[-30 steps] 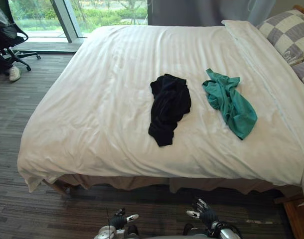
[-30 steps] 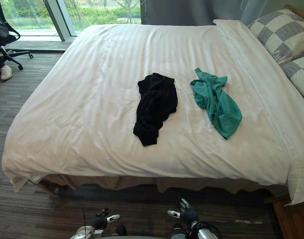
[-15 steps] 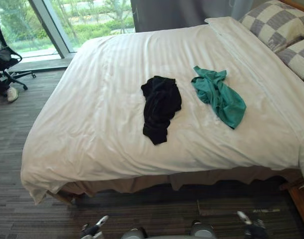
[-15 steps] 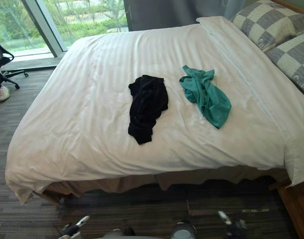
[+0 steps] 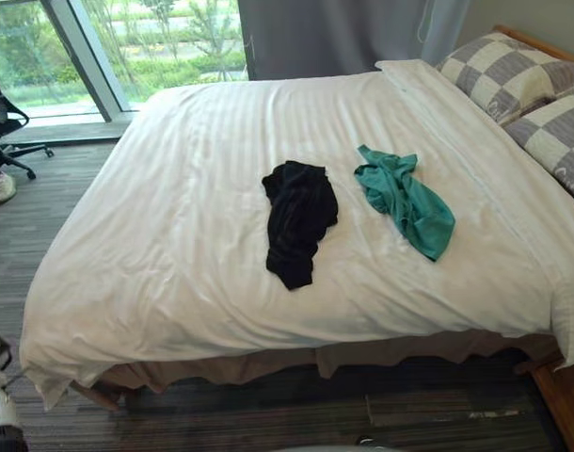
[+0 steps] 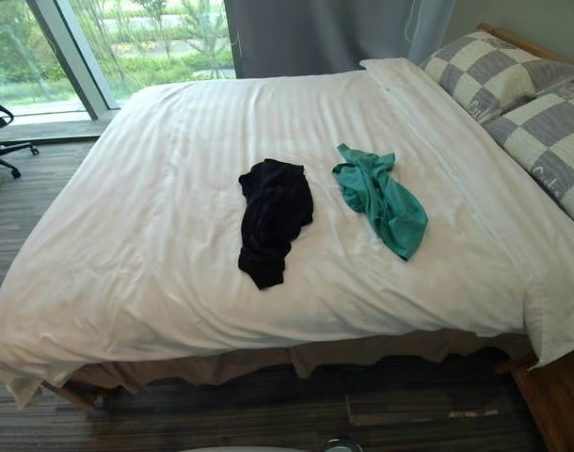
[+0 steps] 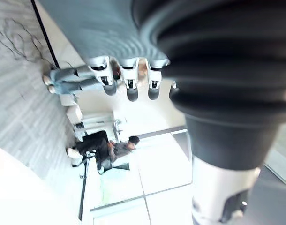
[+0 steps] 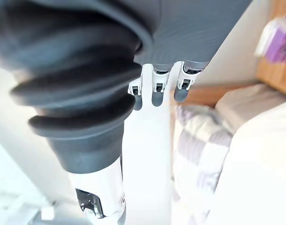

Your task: Tidy the bed and pick cloth on bed and put in laundry

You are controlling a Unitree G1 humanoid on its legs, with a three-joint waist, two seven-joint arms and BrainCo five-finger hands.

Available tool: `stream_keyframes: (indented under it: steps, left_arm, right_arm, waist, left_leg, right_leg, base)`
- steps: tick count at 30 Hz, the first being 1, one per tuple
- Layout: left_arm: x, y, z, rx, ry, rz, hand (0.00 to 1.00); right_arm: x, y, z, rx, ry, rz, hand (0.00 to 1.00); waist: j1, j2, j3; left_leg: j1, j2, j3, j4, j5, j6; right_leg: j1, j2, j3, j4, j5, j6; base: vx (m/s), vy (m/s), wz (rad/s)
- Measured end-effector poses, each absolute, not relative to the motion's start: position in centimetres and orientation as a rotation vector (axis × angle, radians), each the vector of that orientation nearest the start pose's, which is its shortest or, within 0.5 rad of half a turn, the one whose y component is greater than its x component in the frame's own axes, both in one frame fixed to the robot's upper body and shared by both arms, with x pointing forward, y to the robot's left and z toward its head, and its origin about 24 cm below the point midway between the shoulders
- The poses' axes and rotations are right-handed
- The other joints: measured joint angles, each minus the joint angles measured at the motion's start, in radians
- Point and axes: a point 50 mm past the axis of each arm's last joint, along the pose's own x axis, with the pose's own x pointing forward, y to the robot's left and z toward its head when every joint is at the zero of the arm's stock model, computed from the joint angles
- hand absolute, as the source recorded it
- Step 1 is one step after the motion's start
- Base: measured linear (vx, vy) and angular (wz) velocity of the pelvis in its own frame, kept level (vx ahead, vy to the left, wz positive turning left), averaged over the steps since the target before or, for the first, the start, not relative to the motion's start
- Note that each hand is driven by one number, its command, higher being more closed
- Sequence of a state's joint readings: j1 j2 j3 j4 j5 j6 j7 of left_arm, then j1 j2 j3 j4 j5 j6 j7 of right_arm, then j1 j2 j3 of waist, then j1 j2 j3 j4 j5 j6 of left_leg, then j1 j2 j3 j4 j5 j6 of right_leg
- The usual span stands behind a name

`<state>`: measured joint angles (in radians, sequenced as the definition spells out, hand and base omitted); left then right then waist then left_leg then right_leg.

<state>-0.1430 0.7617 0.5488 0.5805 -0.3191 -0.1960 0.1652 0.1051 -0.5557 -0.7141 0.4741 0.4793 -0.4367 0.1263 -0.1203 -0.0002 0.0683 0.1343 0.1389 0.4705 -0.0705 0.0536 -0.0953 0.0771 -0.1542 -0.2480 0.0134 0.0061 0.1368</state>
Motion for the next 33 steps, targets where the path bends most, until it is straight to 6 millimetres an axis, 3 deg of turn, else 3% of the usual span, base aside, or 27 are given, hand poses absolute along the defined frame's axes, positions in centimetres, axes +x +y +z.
stream_keyframes:
  steps: [1, 2, 5, 9, 17, 19, 21, 23, 24, 26, 28, 29, 33]
  left_arm:
    - [21.7, 43.3, 13.2, 0.279, -0.141, 0.828, 0.0]
    - [24.4, 41.6, 14.1, 0.311, -0.151, 0.73, 0.0]
    - [29.0, 37.9, 15.8, 0.418, -0.156, 0.554, 0.0]
    - [32.3, 34.6, 17.8, 0.579, -0.165, 0.46, 0.0]
    - [33.2, 33.6, 14.8, 0.696, -0.005, 0.509, 0.0]
    - [34.0, 33.0, 16.0, 0.69, -0.026, 0.517, 0.0]
    - [34.6, 32.5, 16.8, 0.728, -0.044, 0.516, 0.0]
    - [34.7, 32.3, 16.9, 0.749, -0.053, 0.523, 0.0]
    - [34.7, 32.2, 16.9, 0.76, -0.053, 0.526, 0.0]
    - [35.0, 31.9, 17.4, 0.772, -0.069, 0.528, 0.0]
    - [35.5, 31.6, 18.6, 0.763, -0.106, 0.541, 0.0]
    - [36.1, 31.0, 20.3, 0.755, -0.155, 0.54, 0.0]
    - [36.7, 31.0, 21.1, 0.745, -0.143, 0.548, 0.0]
  right_arm:
    - [15.4, -42.1, 9.0, -0.162, -0.252, -0.69, 0.0]
    - [18.1, -41.1, 9.6, -0.203, -0.227, -0.593, 0.0]
    - [22.6, -38.6, 10.7, -0.242, -0.207, -0.43, 0.0]
    - [27.8, -35.4, 12.3, -0.214, -0.23, -0.293, 0.0]
    - [28.9, -33.9, 12.9, -0.247, -0.234, -0.236, 0.0]
    - [29.3, -32.6, 12.8, -0.247, -0.247, -0.2, 0.0]
    - [29.3, -32.0, 12.6, -0.243, -0.253, -0.178, 0.0]
    - [28.7, -31.4, 12.2, -0.239, -0.258, -0.161, 0.0]
    - [28.4, -31.0, 11.4, -0.225, -0.243, -0.154, 0.0]
    - [27.8, -30.6, 10.1, -0.205, -0.209, -0.152, 0.0]
    - [27.4, -30.5, 9.7, -0.202, -0.203, -0.151, 0.0]
    - [26.8, -30.2, 9.7, -0.209, -0.213, -0.138, 0.0]
    - [26.5, -28.7, 10.3, -0.179, -0.269, -0.098, 0.0]
  waist:
    - [-0.001, 0.0, 0.0]
    - [-0.001, 0.002, 0.001]
    - [-0.006, 0.011, 0.021]
    - [-0.011, 0.018, 0.078]
    - [-0.028, 0.015, 0.109]
    - [-0.029, 0.003, 0.164]
    - [-0.031, 0.01, 0.189]
    - [-0.035, 0.035, 0.21]
    - [-0.038, 0.026, 0.223]
    - [-0.056, 0.041, 0.232]
    - [-0.062, 0.061, 0.235]
    - [-0.073, 0.046, 0.24]
    - [-0.095, 0.024, 0.26]
  left_leg:
    - [0.004, 0.0, 0.0, 0.0, 0.0, 0.0]
    - [0.008, -0.001, -0.001, 0.0, 0.0, 0.0]
    - [0.014, 0.0, -0.004, 0.0, 0.0, 0.001]
    - [0.009, 0.001, 0.005, 0.003, 0.0, 0.002]
    - [-0.045, 0.037, 0.028, 0.071, -0.016, 0.012]
    - [-0.124, 0.098, 0.045, 0.306, -0.077, 0.063]
    - [-0.161, 0.142, 0.052, 0.438, -0.081, 0.069]
    - [-0.178, 0.18, 0.023, 0.556, -0.075, 0.073]
    - [-0.197, 0.181, -0.005, 0.596, -0.097, 0.066]
    - [-0.195, 0.147, 0.012, 0.487, -0.102, 0.052]
    - [-0.173, 0.143, 0.067, 0.427, -0.082, 0.062]
    - [-0.172, 0.127, 0.089, 0.379, -0.083, 0.06]
    - [-0.178, 0.117, 0.149, 0.351, -0.083, 0.06]
  right_leg:
    - [0.003, 0.0, 0.0, 0.0, 0.0, -0.001]
    - [0.007, 0.0, 0.0, 0.003, -0.004, -0.005]
    - [0.005, -0.001, 0.0, 0.023, -0.012, -0.014]
    - [-0.03, -0.003, 0.027, 0.06, -0.019, -0.014]
    - [-0.069, 0.012, 0.043, 0.074, -0.026, -0.026]
    - [-0.078, 0.011, 0.063, 0.119, -0.048, -0.038]
    - [-0.077, 0.018, 0.078, 0.143, -0.059, -0.051]
    - [-0.066, 0.035, 0.122, 0.166, -0.083, -0.069]
    - [-0.068, 0.029, 0.158, 0.177, -0.102, -0.074]
    - [-0.084, 0.037, 0.202, 0.202, -0.114, -0.07]
    - [-0.113, 0.053, 0.23, 0.243, -0.131, -0.06]
    - [-0.161, 0.047, 0.246, 0.266, -0.133, -0.051]
    - [-0.225, 0.047, 0.279, 0.296, -0.126, -0.043]
  base:
    - [0.07, -0.008, -0.01]
    - [0.0, 0.0, 0.0]
    - [-0.01, -0.007, 0.01]
    - [-0.07, -0.012, -0.13]
    - [-0.01, -0.029, -0.05]
    - [-0.01, -0.077, -0.23]
    - [-0.03, -0.098, -0.32]
    - [0.0, -0.066, -0.58]
    - [0.0, 0.007, -0.61]
    - [-0.01, 0.028, -0.7]
    - [0.02, 0.078, -0.53]
    - [0.04, 0.09, -0.34]
    - [0.01, 0.031, -0.27]
